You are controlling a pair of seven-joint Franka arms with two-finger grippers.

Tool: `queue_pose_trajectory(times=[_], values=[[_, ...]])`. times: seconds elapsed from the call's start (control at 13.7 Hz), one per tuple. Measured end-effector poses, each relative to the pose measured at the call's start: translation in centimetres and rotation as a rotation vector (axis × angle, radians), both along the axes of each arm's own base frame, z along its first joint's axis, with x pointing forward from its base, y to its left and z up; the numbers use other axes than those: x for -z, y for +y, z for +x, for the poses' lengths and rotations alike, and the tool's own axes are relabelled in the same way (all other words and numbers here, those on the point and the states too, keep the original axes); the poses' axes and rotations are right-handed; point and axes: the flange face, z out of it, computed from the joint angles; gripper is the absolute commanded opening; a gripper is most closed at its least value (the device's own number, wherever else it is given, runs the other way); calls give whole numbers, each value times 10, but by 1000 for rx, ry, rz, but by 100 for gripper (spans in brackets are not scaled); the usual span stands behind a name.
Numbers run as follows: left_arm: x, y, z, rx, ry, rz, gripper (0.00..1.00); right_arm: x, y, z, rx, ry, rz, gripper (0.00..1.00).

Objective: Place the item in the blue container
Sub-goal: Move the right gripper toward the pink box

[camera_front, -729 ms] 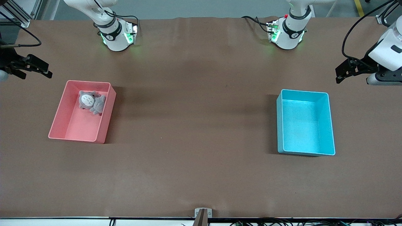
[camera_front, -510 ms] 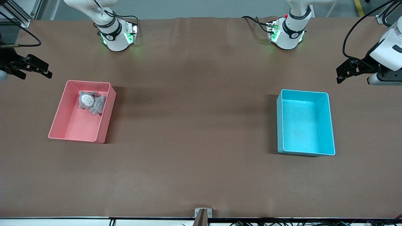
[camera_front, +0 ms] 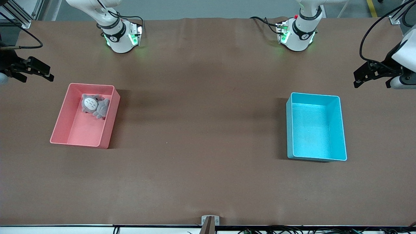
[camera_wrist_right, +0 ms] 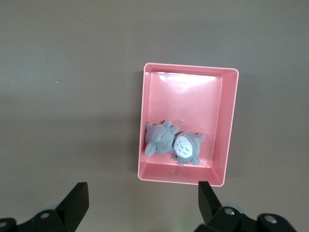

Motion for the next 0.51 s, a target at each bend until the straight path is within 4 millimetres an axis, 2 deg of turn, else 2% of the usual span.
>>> queue_pose_trajectory(times=[0.29, 0.36, 0.51], values=[[7, 0, 2, -13, 26, 1, 100, 3, -5, 5, 10, 2, -1, 100], [8, 0, 1, -20, 37, 2, 100, 14, -11, 12, 23, 17, -1, 100], [9, 1, 1, -22, 45, 2, 100, 49, -28, 35, 53, 47, -7, 100]])
